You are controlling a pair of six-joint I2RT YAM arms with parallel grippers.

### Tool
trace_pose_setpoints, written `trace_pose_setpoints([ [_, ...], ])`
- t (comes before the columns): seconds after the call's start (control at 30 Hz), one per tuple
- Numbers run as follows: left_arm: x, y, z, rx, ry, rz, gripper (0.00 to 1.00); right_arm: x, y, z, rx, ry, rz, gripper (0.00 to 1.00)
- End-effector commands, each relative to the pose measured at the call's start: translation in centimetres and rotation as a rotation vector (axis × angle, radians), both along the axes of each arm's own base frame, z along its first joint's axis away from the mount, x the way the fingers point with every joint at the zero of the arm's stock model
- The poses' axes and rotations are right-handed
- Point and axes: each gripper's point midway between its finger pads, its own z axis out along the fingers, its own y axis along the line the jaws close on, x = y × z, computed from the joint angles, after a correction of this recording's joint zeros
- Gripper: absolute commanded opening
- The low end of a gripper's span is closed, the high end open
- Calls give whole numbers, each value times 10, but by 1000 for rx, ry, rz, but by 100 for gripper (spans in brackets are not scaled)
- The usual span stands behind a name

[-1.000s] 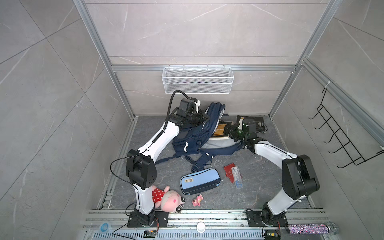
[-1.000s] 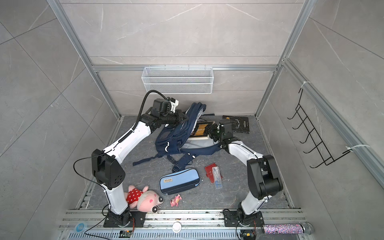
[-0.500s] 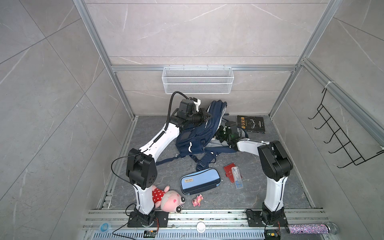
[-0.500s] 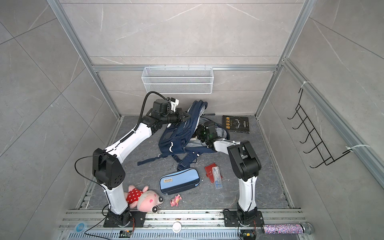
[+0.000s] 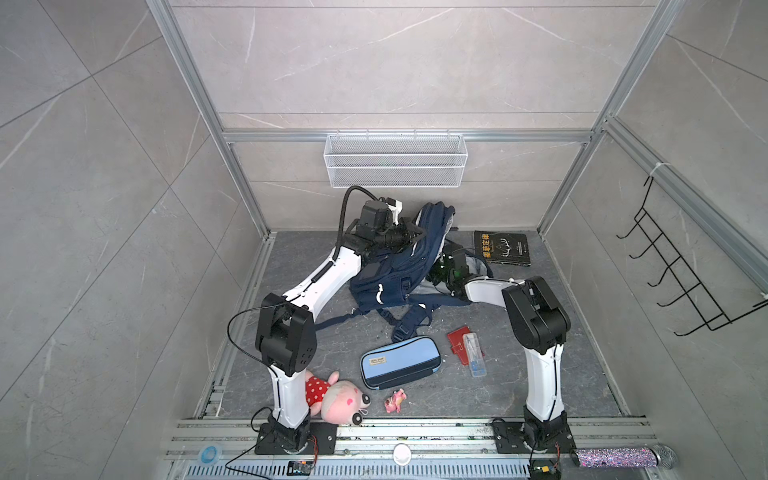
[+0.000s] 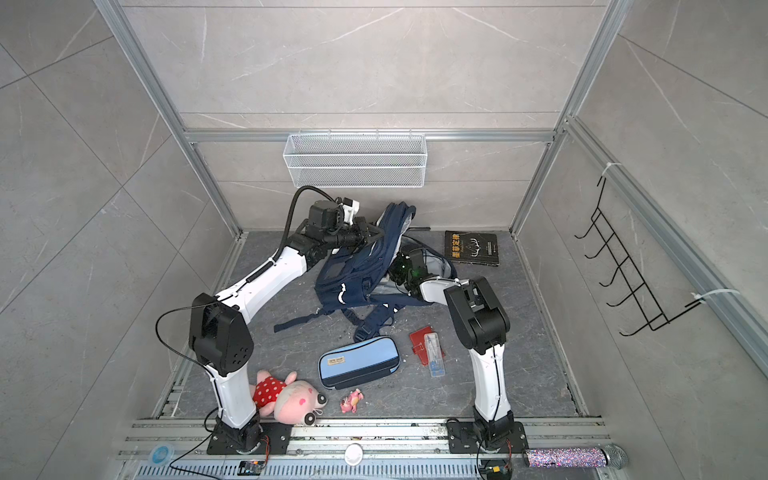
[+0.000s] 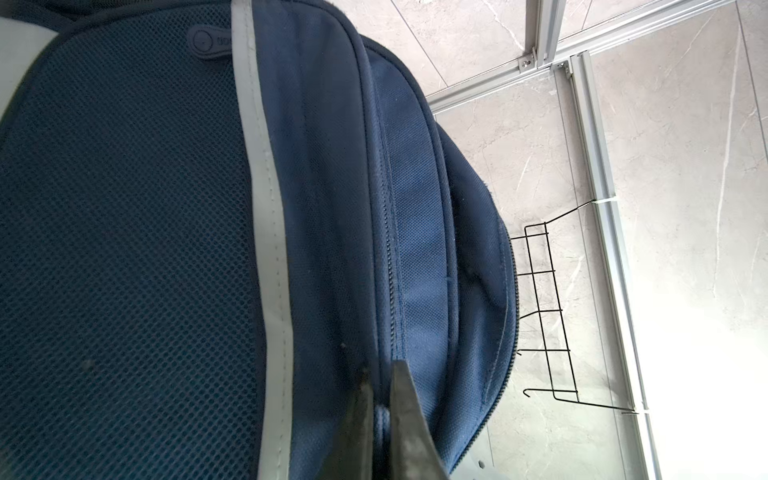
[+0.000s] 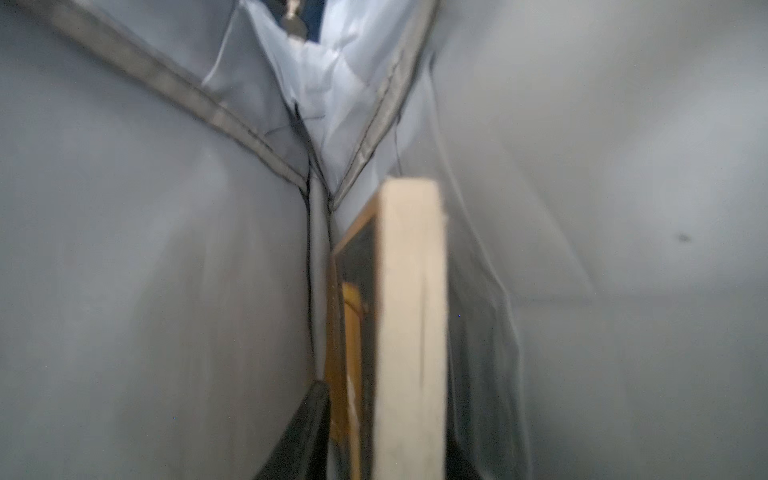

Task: Pack the student bag
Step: 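Lower the brown book into the backpack opening with the right gripper, then release the book and move the right gripper to the black book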

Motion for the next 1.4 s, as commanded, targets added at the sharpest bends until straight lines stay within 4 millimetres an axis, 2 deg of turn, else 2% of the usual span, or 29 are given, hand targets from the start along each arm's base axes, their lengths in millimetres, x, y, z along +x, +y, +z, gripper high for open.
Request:
trace_pose_setpoints([
  [0.0, -2, 7, 79, -126, -236, -19, 0, 5, 0, 35, 1, -77, 7, 55],
  [0.1, 7, 22, 67, -88, -219, 23, 0, 3, -10, 51, -28, -96, 7, 71],
  [0.2, 16, 40, 52, -52, -199, 63, 0, -1, -21, 62, -50, -96, -5, 82],
  [0.37, 30, 62, 33, 1, -188, 100, 0, -14, -41, 77, -85, -98, -17, 88],
  [0.53, 43, 61, 15, 43, -179, 86, 0, -30, -68, 81, -126, -67, -41, 91],
  [0.7, 54, 51, -17, 49, -128, 68, 0, -48, -116, 99, -211, -74, -94, 91],
  [0.87, 59, 41, -52, 77, -79, 45, 0, -53, -188, 114, -321, -49, -188, 92],
  [1.03, 55, 24, -92, 135, -17, -11, 0, -52, -245, 98, -532, 103, -215, 91],
  [1.23, 36, 14, -133, 257, 42, -61, 0, -28, -294, 55, -596, 191, -256, 90],
  [1.27, 33, 15, -138, 271, 53, -61, 4, -22, -300, 49, -605, 191, -263, 90],
  [1.37, 25, 18, -144, 312, 72, -65, 31, -5, -312, 27, -628, 223, -232, 89],
])
